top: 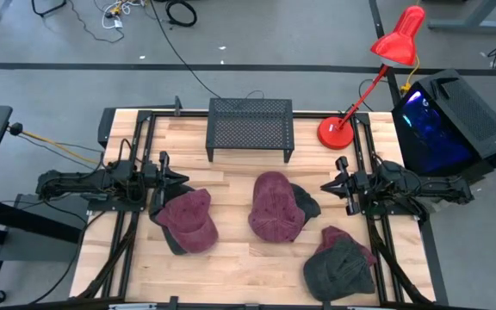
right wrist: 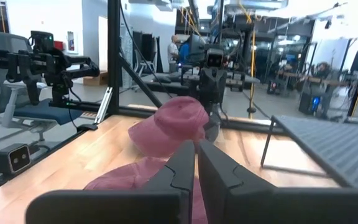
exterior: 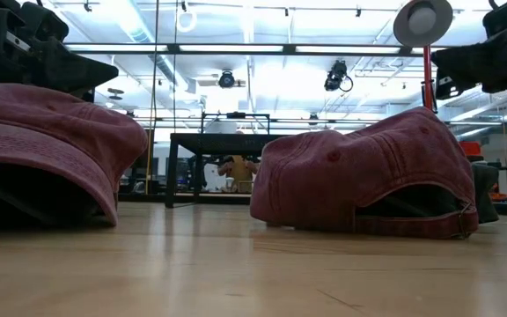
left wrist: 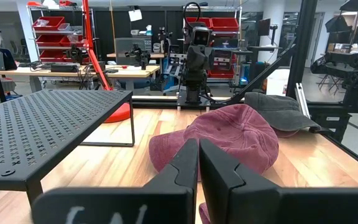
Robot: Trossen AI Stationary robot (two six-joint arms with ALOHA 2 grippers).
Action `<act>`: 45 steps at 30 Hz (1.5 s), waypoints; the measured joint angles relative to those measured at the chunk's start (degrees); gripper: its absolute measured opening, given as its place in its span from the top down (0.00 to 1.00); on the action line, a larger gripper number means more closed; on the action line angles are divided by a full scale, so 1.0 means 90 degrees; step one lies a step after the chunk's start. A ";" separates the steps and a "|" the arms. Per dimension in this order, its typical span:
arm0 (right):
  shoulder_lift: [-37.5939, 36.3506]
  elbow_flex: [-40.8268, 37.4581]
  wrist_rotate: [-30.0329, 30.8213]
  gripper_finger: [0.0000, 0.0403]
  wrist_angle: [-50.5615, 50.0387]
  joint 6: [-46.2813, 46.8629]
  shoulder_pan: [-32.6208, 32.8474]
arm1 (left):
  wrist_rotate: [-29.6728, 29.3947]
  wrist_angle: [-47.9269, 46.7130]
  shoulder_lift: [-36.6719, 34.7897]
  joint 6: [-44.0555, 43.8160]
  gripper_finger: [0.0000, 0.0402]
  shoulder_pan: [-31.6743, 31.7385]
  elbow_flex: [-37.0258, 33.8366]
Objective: Pick & Place hat
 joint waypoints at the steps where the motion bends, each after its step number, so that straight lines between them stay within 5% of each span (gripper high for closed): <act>1: 0.0000 0.0001 0.0000 0.93 0.0090 -0.0001 0.0001 | 0.0000 0.0000 0.0001 0.0000 0.95 0.0000 0.0000; 10: 0.0000 0.0001 0.0033 0.93 0.1456 0.1496 -0.0001 | 0.0000 0.0002 -0.0001 0.0000 0.95 0.0000 0.0000; 20: 0.0000 0.0001 0.1734 0.93 0.1935 0.4295 0.0001 | 0.0000 0.0000 -0.0001 0.0000 0.95 0.0002 0.0001; 35: 0.0000 0.0097 0.2002 0.94 0.2597 0.4552 0.0001 | 0.0000 0.0000 -0.0001 0.0000 0.95 0.0002 0.0000; 45: 0.0410 0.0898 0.2012 0.99 0.2446 0.4153 0.0001 | 0.0000 0.0000 0.0000 -0.0001 0.95 0.0001 0.0000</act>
